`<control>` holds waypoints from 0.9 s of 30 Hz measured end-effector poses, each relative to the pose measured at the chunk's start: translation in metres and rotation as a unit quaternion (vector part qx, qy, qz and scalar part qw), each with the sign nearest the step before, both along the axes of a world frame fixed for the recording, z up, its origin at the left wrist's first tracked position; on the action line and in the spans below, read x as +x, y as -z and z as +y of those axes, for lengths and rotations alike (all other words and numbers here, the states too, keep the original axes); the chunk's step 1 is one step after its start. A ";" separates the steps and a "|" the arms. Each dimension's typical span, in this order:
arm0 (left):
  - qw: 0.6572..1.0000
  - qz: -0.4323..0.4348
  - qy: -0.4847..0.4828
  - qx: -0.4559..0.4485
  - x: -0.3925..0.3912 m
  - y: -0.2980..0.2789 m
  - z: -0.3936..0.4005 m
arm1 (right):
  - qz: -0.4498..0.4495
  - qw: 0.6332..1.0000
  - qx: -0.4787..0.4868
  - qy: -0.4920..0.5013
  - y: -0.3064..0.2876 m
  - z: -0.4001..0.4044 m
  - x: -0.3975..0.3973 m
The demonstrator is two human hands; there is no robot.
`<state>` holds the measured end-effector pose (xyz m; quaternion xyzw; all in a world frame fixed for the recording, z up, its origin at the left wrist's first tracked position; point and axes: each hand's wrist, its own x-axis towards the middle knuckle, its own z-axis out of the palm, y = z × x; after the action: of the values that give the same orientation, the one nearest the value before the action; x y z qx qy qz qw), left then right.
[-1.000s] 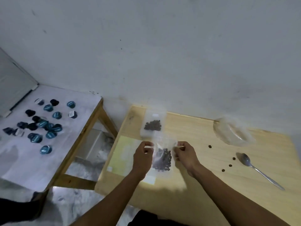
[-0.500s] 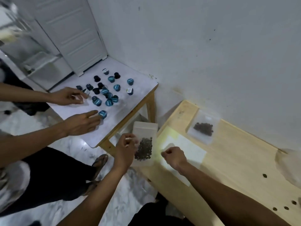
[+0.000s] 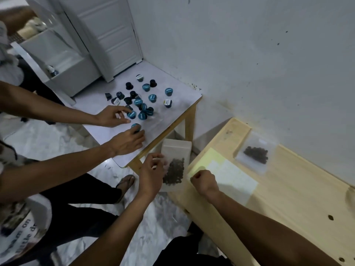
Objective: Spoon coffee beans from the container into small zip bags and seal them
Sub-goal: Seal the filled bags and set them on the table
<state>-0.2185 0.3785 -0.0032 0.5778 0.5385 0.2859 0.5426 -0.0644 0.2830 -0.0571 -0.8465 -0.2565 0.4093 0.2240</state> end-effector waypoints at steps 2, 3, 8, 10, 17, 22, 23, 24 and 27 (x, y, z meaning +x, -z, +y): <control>1.000 0.009 0.009 0.005 0.007 -0.002 -0.001 | 0.027 0.999 0.023 0.031 -0.006 -0.008 0.007; 1.000 0.010 0.014 0.005 0.012 -0.003 -0.001 | 0.040 0.997 0.039 0.055 -0.010 -0.013 0.013; 0.997 -0.003 0.081 -0.006 0.054 -0.011 -0.013 | 0.066 0.978 0.118 0.161 -0.039 -0.055 0.053; 0.993 -0.026 0.111 -0.022 0.076 -0.015 -0.022 | 0.050 0.967 0.153 0.197 -0.051 -0.072 0.069; 0.973 -0.068 0.218 -0.038 0.151 -0.025 -0.069 | -0.003 0.936 0.244 0.252 -0.093 -0.131 0.106; 0.951 -0.084 0.299 -0.015 0.192 -0.031 -0.105 | -0.091 0.908 0.279 0.299 -0.110 -0.162 0.128; 0.947 -0.085 0.308 -0.017 0.199 -0.033 -0.112 | -0.096 0.907 0.274 0.306 -0.115 -0.168 0.131; 0.945 -0.084 0.316 -0.020 0.205 -0.036 -0.118 | -0.096 0.905 0.273 0.313 -0.119 -0.173 0.133; 0.938 -0.086 0.337 -0.017 0.218 -0.041 -0.135 | -0.100 0.894 0.287 0.330 -0.135 -0.187 0.139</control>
<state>-0.0006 0.2430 0.0379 0.6895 0.2687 0.1258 0.6607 0.0747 0.0959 0.0779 -0.8178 -0.0896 0.1340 0.5524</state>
